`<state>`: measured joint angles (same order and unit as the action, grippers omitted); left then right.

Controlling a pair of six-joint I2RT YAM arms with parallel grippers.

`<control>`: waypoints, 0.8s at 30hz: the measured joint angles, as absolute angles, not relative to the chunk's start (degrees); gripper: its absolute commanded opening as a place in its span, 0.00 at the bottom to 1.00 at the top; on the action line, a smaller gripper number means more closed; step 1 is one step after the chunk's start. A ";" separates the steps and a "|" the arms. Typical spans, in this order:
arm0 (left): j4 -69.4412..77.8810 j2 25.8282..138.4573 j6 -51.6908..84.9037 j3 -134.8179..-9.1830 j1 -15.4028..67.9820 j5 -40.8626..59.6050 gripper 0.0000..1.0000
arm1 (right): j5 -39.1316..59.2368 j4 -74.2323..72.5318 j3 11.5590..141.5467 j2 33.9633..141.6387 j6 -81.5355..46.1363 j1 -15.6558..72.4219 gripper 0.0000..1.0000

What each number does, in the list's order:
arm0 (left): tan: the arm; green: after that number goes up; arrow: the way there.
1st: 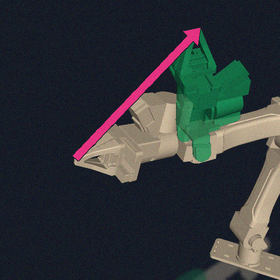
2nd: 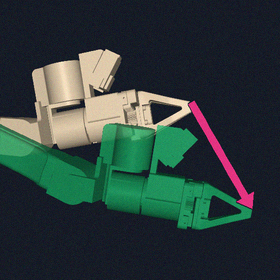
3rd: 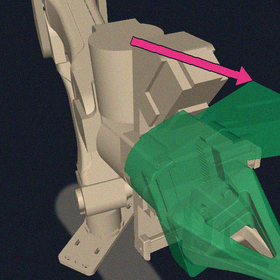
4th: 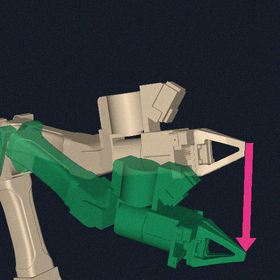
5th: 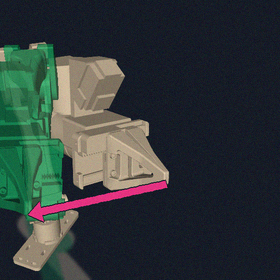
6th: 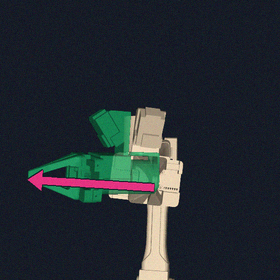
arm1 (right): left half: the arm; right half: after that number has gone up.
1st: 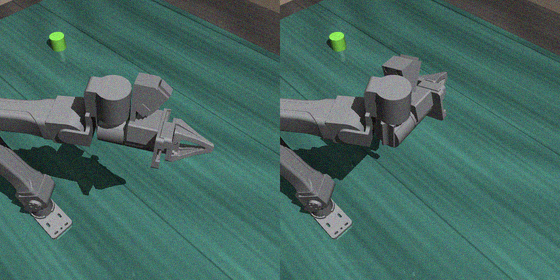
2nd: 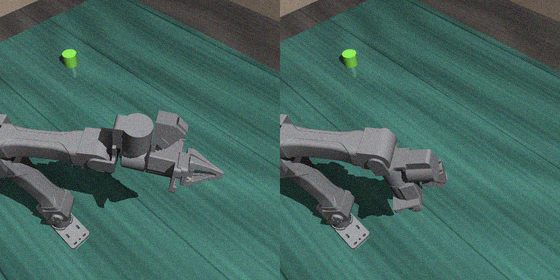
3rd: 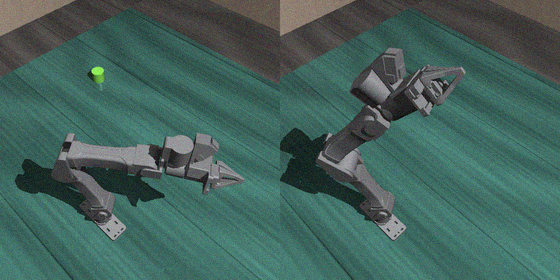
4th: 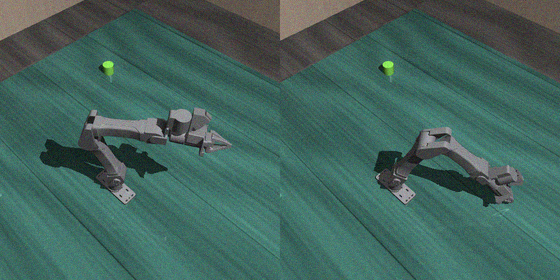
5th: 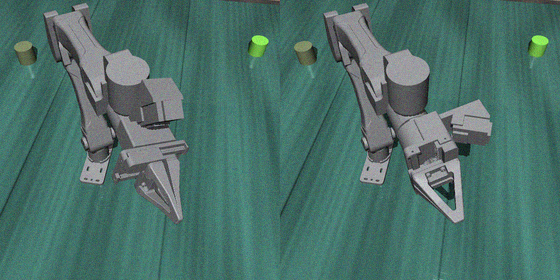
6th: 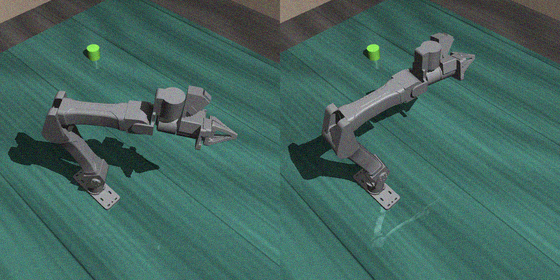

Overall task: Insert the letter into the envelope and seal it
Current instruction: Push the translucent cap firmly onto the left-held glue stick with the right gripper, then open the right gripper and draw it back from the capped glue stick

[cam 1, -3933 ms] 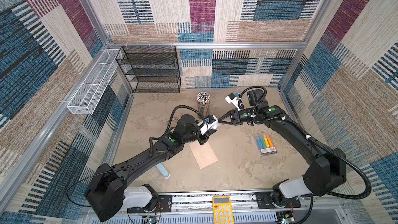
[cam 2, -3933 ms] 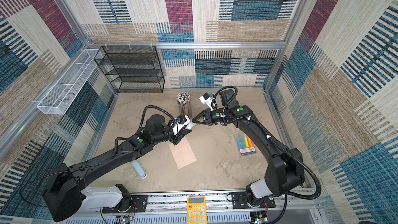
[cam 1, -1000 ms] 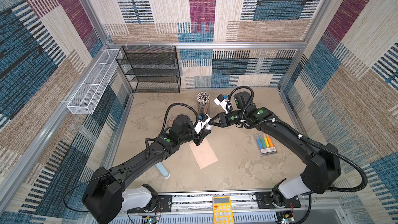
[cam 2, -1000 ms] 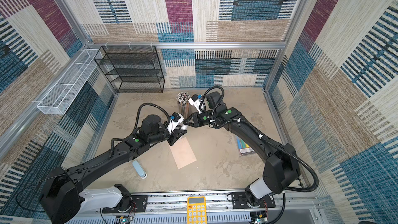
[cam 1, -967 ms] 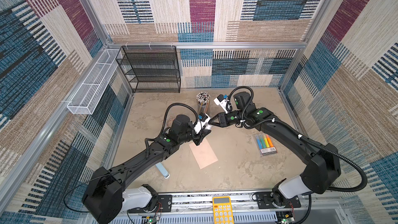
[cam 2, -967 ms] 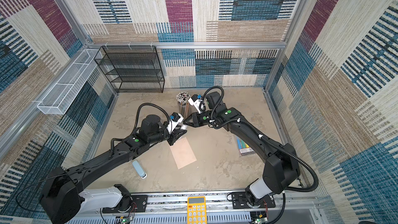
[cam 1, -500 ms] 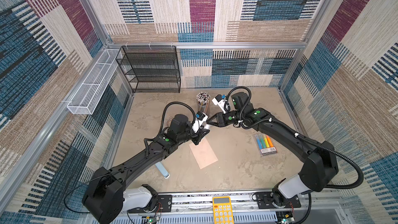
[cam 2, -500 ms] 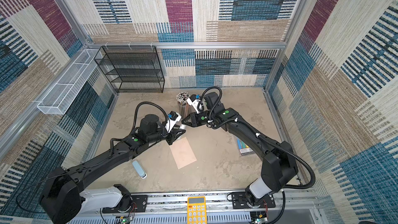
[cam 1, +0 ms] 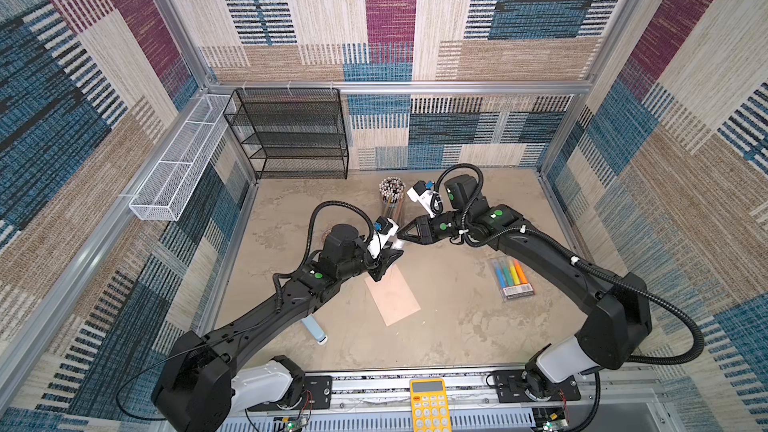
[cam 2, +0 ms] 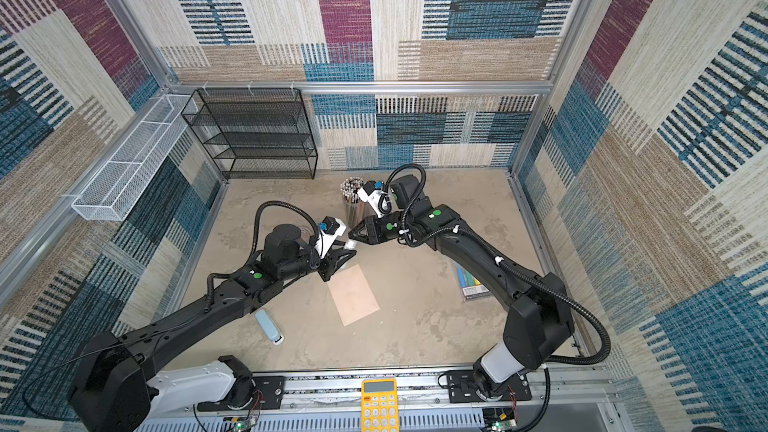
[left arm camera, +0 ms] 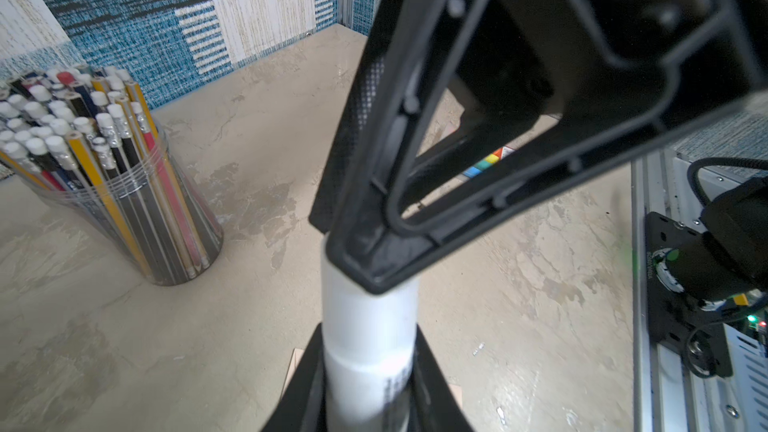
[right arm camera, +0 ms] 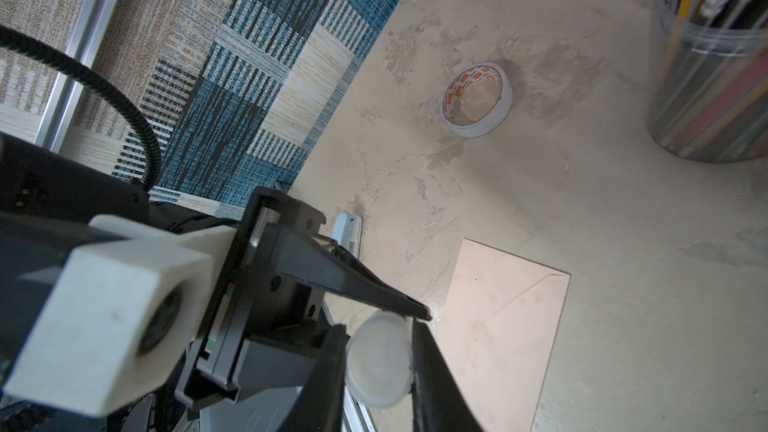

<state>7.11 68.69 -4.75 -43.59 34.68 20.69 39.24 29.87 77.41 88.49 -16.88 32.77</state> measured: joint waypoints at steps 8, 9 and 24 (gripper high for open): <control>9.06 68.55 -5.61 -43.38 34.68 20.53 0.00 | 38.35 31.83 79.75 88.51 -16.60 32.77 0.29; 9.52 68.58 -5.61 -43.38 34.70 20.53 0.00 | 38.28 32.21 80.18 88.53 -16.43 32.77 0.29; 14.06 68.53 -5.89 -43.51 35.48 18.72 0.00 | 34.85 39.88 88.79 90.52 -15.09 32.84 0.44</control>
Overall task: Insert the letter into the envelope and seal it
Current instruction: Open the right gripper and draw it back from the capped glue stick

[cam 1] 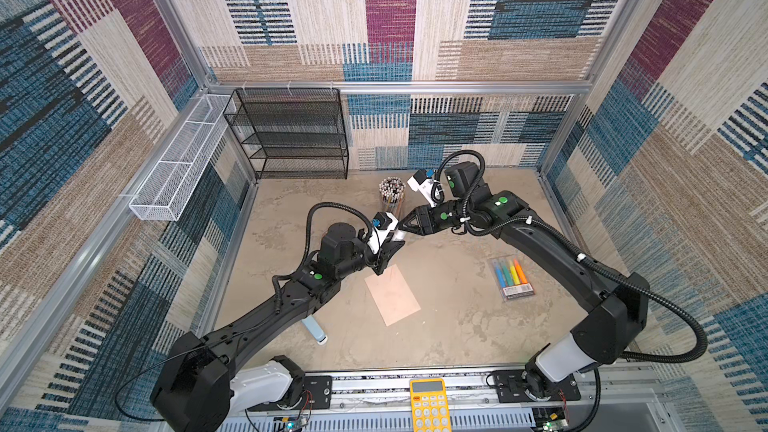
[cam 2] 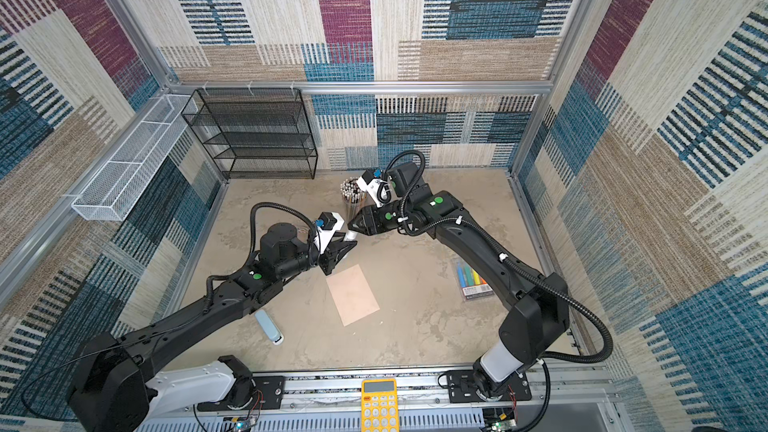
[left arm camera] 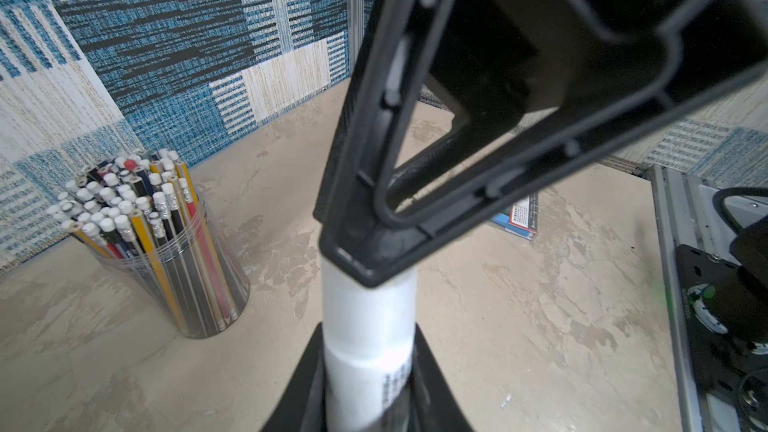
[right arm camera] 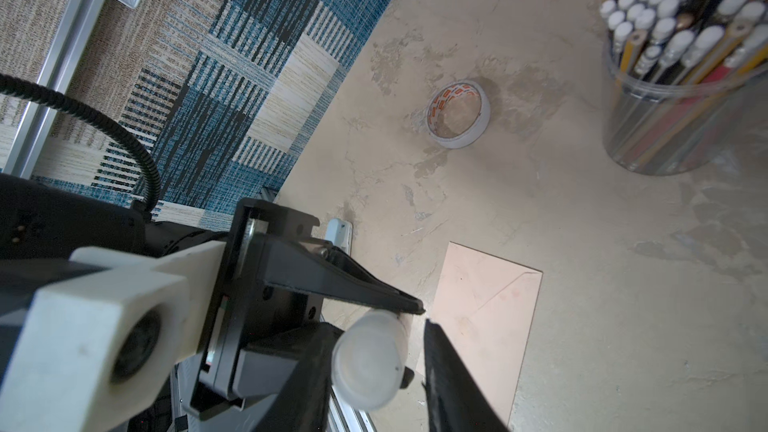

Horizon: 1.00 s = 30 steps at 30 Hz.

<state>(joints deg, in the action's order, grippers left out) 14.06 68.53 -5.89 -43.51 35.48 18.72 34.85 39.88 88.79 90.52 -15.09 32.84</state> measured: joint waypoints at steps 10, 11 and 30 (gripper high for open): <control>15.25 68.34 -6.46 -43.70 35.68 19.86 0.00 | 30.00 41.01 90.91 90.54 -14.74 32.56 0.51; 15.25 68.34 -6.48 -43.70 35.68 19.88 0.00 | 29.95 41.01 90.91 90.48 -14.74 32.60 0.52; 14.20 65.58 -6.37 -42.81 35.79 15.07 0.00 | 20.23 32.45 80.79 81.87 -14.11 30.41 0.56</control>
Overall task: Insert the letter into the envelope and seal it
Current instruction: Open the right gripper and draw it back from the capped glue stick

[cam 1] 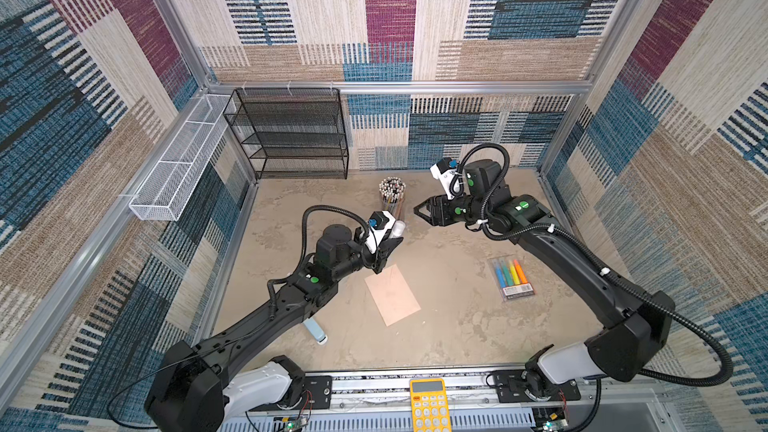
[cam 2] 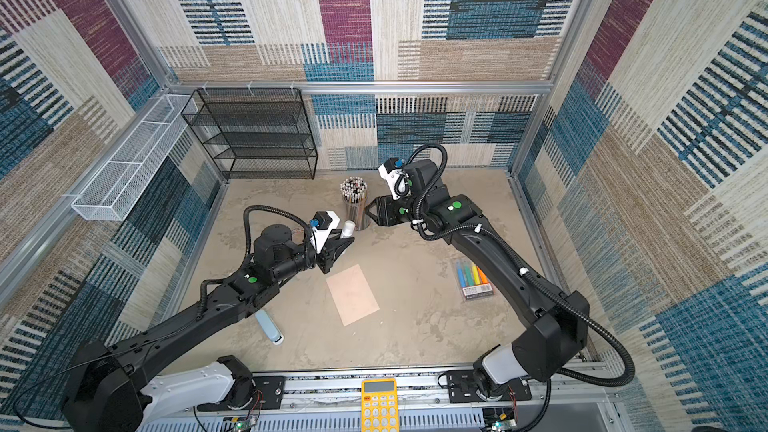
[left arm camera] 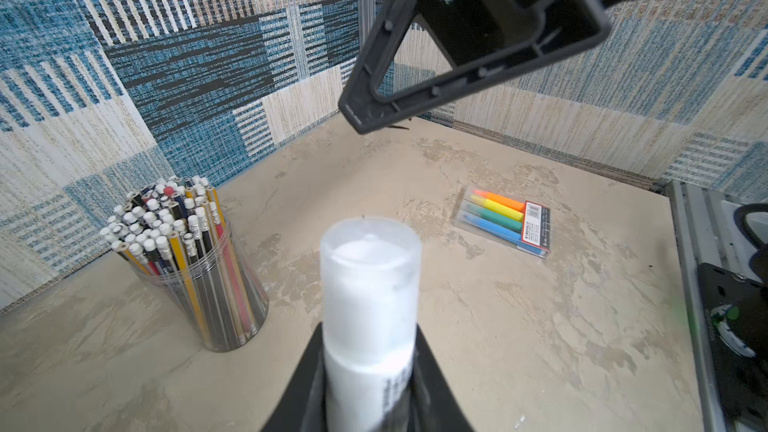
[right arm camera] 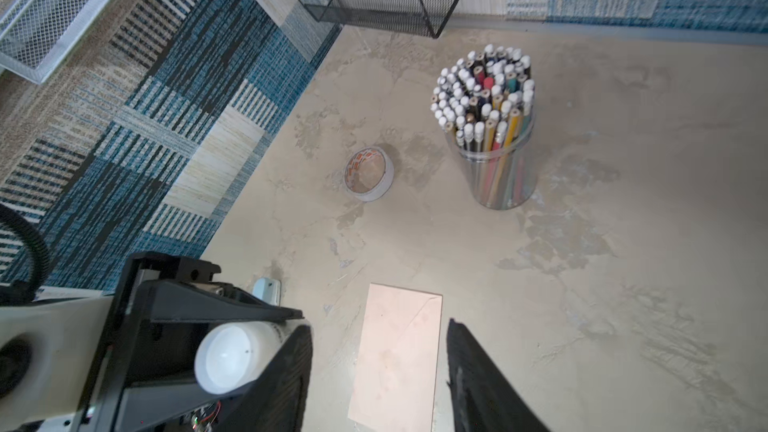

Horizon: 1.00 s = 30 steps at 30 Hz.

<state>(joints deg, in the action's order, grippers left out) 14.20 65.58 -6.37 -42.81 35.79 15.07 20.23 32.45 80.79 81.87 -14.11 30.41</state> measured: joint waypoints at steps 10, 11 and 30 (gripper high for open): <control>5.61 62.67 -3.38 -42.98 35.79 8.67 0.00 | 17.37 13.61 62.00 76.36 -11.09 30.28 0.56; 4.54 62.52 -3.01 -42.98 35.79 7.79 0.00 | 17.37 12.51 61.17 76.69 -11.11 30.28 0.56; -6.83 58.39 10.41 -33.43 35.73 -4.36 0.00 | 18.46 -10.13 43.90 77.03 -15.94 31.20 0.55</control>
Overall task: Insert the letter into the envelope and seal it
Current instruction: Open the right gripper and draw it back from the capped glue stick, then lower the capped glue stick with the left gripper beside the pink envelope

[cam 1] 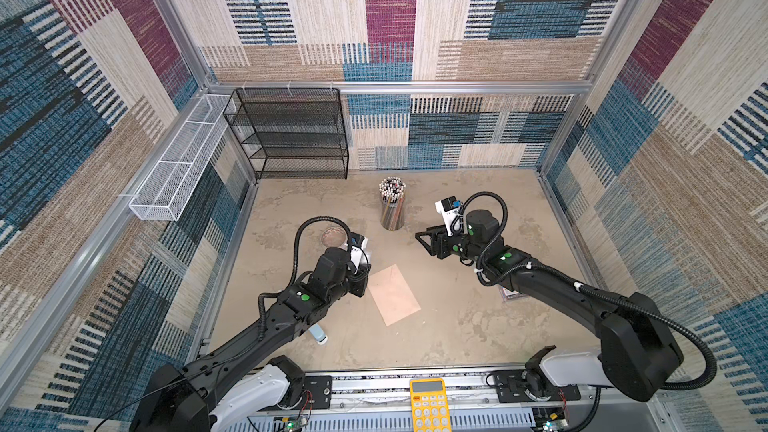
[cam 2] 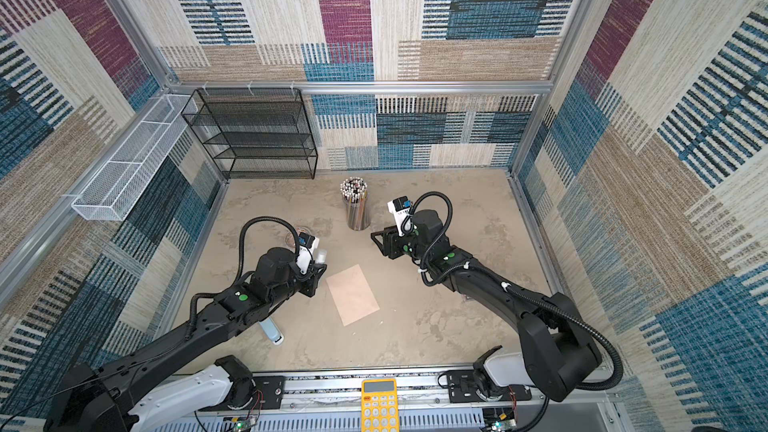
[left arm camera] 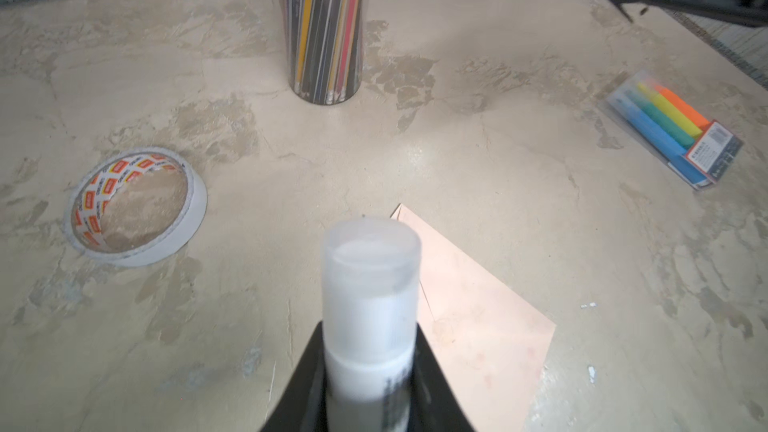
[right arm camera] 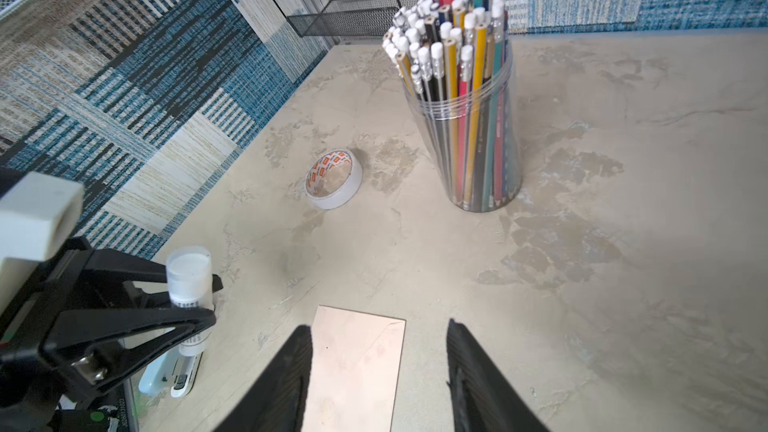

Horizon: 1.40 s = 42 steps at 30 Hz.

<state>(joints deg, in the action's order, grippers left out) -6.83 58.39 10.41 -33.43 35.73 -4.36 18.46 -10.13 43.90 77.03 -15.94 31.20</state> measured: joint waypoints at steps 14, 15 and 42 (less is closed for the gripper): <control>-10.11 64.90 18.79 -29.98 35.22 -6.02 0.00 | 15.90 -23.29 34.94 73.47 -12.80 33.15 0.56; -10.09 65.41 19.35 -29.78 35.11 -6.00 0.00 | 15.88 -23.55 34.94 73.54 -12.80 33.15 0.56; -10.90 74.48 23.83 -30.65 32.75 -6.07 0.14 | 15.35 -23.70 34.85 73.60 -12.80 33.36 0.57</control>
